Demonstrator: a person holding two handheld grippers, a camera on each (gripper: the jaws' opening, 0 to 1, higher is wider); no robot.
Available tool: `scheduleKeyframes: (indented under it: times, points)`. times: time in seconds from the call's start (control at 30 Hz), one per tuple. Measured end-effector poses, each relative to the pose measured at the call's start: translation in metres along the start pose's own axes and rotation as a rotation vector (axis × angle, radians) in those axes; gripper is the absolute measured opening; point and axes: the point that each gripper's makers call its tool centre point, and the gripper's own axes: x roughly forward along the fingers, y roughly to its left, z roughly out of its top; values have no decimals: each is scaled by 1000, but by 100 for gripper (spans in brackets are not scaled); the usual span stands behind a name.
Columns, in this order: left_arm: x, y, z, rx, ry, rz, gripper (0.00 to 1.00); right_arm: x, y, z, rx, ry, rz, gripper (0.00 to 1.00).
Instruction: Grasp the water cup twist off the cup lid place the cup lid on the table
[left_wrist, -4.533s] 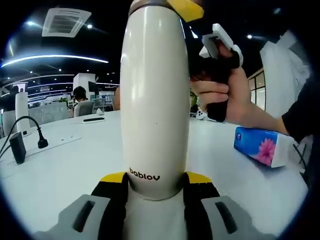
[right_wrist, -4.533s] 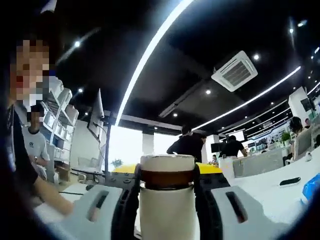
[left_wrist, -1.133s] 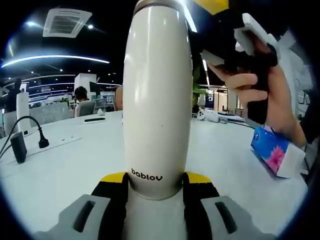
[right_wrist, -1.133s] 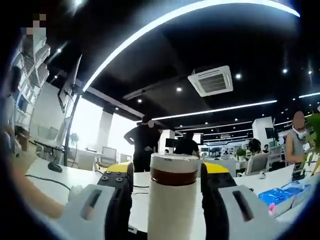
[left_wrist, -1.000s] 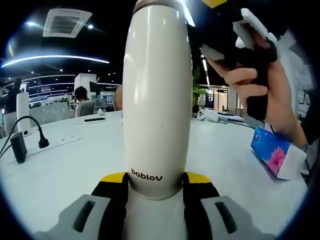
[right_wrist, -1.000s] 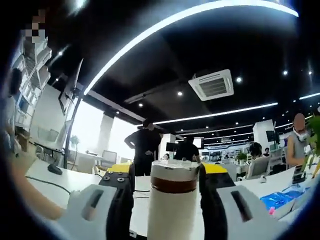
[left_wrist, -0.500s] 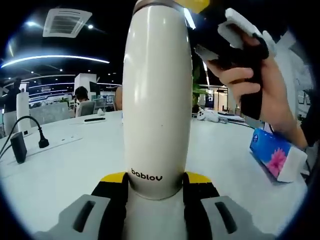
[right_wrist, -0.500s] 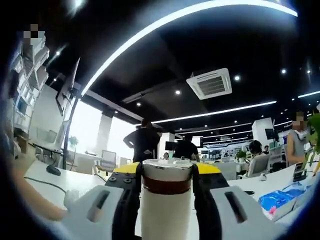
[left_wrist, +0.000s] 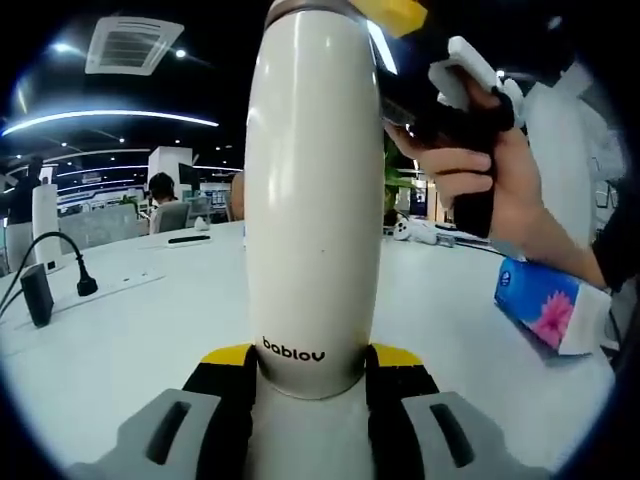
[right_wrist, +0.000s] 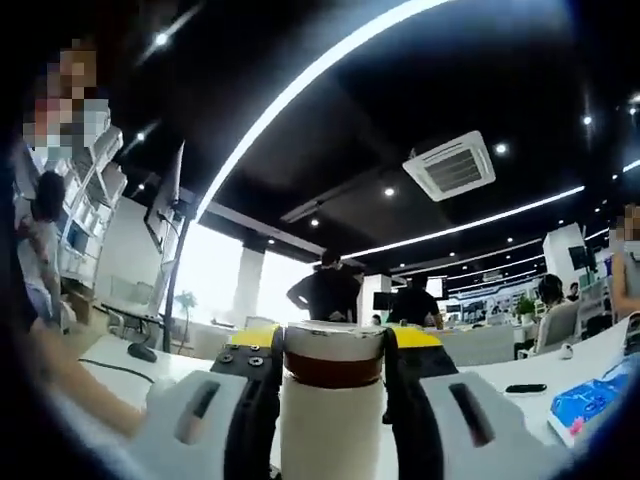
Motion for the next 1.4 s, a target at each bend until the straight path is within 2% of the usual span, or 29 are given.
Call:
scheduleKeyframes:
  times: [0.37, 0.53, 0.6, 0.8, 1.1, 1.4]
  points:
    - [0, 1, 0, 0, 1, -3, 45, 0, 1, 1, -2, -37, 147, 43]
    - [0, 1, 0, 1, 0, -4, 45, 3, 0, -3, 40, -54, 217, 43]
    - [0, 1, 0, 1, 0, -4, 45, 1, 0, -3, 87, -58, 261, 43]
    - [0, 2, 0, 1, -1, -7, 45, 1, 1, -2, 93, -63, 323, 43]
    - [1, 2, 0, 2, 0, -8, 45, 4, -1, -3, 186, -90, 438, 43]
    - [4, 4, 0, 0, 1, -9, 45, 4, -2, -4, 254, -97, 519, 43]
